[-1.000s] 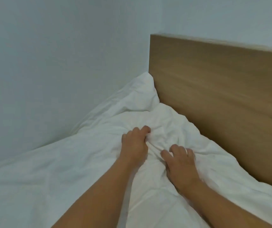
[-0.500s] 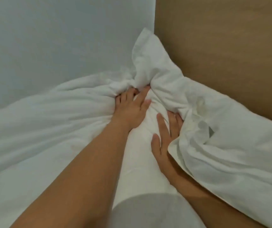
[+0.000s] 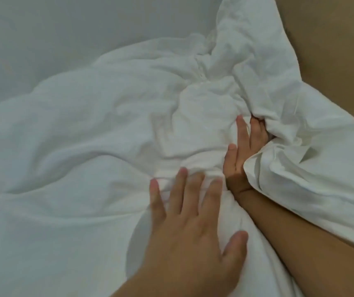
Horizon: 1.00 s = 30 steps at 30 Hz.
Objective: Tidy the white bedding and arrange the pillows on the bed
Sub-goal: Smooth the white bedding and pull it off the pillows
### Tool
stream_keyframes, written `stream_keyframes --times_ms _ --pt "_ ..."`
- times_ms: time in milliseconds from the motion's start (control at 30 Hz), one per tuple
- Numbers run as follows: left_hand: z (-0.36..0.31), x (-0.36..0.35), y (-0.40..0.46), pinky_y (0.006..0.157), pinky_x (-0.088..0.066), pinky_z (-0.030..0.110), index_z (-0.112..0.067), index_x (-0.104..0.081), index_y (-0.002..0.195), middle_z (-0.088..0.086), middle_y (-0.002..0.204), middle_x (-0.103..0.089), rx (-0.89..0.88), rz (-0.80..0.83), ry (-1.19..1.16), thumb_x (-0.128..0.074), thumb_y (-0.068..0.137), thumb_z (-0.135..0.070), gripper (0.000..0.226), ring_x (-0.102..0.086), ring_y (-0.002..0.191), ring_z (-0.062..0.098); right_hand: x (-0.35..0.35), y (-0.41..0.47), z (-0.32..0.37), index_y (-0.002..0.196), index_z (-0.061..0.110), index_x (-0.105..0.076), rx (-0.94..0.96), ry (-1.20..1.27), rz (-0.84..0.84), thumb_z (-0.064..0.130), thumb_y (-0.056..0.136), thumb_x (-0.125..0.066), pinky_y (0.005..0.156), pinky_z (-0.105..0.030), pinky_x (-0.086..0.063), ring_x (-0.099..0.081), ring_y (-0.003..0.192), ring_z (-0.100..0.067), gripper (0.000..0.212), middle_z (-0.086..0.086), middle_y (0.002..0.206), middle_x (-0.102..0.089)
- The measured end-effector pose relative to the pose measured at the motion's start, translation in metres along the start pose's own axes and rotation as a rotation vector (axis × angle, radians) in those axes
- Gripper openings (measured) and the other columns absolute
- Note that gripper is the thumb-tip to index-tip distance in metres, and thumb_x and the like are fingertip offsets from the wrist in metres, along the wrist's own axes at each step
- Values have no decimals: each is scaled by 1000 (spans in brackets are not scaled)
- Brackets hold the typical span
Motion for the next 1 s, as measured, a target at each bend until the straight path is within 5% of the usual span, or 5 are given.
stream_keyframes --times_ms 400,533,700,800,1000 --pt "42 -96 -24 97 -5 83 -23 -26 153 12 161 -14 -50 -76 326 -17 92 -70 78 -9 148 37 32 3 10 152 21 -26 13 -88 80 39 97 -27 119 -46 -7 -19 145 -29 58 -11 159 -21" --pt "45 -99 -25 98 -5 82 -21 -23 153 11 161 -15 -18 -90 349 -23 90 -71 80 -13 147 37 88 1 21 155 20 -12 -40 220 432 39 102 -32 119 -42 -4 0 149 -24 60 -6 162 0" --pt "39 -91 -24 98 -6 82 -22 -24 153 9 161 -15 15 14 369 -24 88 -75 84 -14 148 35 215 -71 17 155 21 2 471 -272 836 67 92 -11 120 -43 7 8 149 -14 79 1 162 12" --pt "30 -84 -29 98 -5 81 -26 -17 155 6 163 -9 107 99 347 -10 86 -80 88 -8 149 31 257 -112 -15 154 30 8 443 -404 1038 76 66 15 120 -39 11 15 147 -11 99 7 161 16" --pt "-52 -9 -119 112 5 65 -52 20 144 -14 157 26 213 238 -127 -7 80 -81 75 22 146 14 276 -92 -94 155 29 6 218 -661 920 61 96 -4 119 -40 11 12 147 -5 68 11 161 16"
Point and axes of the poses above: each hand's wrist, its own y-axis towards the middle knuckle, its own x-axis out of the back of the hand, z = x × y, the point moved 1 cm from there along y, towards the middle knuckle
